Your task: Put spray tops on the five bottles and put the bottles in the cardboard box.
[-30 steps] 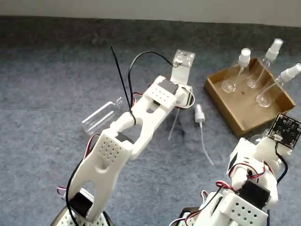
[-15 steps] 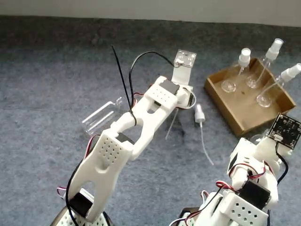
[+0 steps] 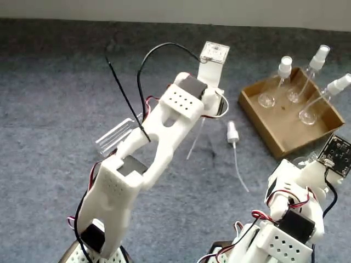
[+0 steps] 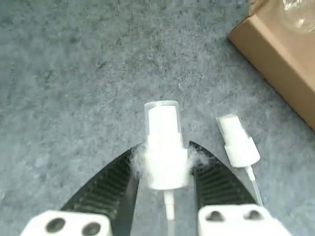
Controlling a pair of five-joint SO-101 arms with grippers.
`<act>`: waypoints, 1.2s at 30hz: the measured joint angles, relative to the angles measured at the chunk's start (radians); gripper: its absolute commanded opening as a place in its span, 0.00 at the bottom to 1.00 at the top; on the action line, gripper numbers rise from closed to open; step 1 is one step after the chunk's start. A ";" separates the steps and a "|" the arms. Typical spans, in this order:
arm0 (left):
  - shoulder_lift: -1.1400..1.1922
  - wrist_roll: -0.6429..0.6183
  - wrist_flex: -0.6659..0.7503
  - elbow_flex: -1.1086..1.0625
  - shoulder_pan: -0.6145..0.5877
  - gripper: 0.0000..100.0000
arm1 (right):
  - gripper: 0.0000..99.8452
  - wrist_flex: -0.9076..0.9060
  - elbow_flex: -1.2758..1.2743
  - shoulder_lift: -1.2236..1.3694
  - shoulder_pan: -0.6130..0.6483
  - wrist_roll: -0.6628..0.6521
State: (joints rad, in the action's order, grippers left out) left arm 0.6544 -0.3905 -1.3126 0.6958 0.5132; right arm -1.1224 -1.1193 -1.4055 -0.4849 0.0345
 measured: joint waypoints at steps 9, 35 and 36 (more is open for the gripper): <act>-0.155 0.172 -0.299 0.000 -0.002 0.03 | 0.16 0.000 0.000 0.000 0.147 0.005; -1.028 0.663 -0.437 -0.621 -0.141 0.03 | 0.16 0.140 -0.123 0.000 0.646 0.006; -1.053 0.669 -0.437 -0.655 -0.141 0.03 | 0.16 0.160 -0.133 0.000 0.660 0.006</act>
State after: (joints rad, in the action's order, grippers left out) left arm -0.3982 0.2785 -1.7499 0.0407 0.3721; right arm -0.9628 -1.2528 -1.4055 0.1749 0.0407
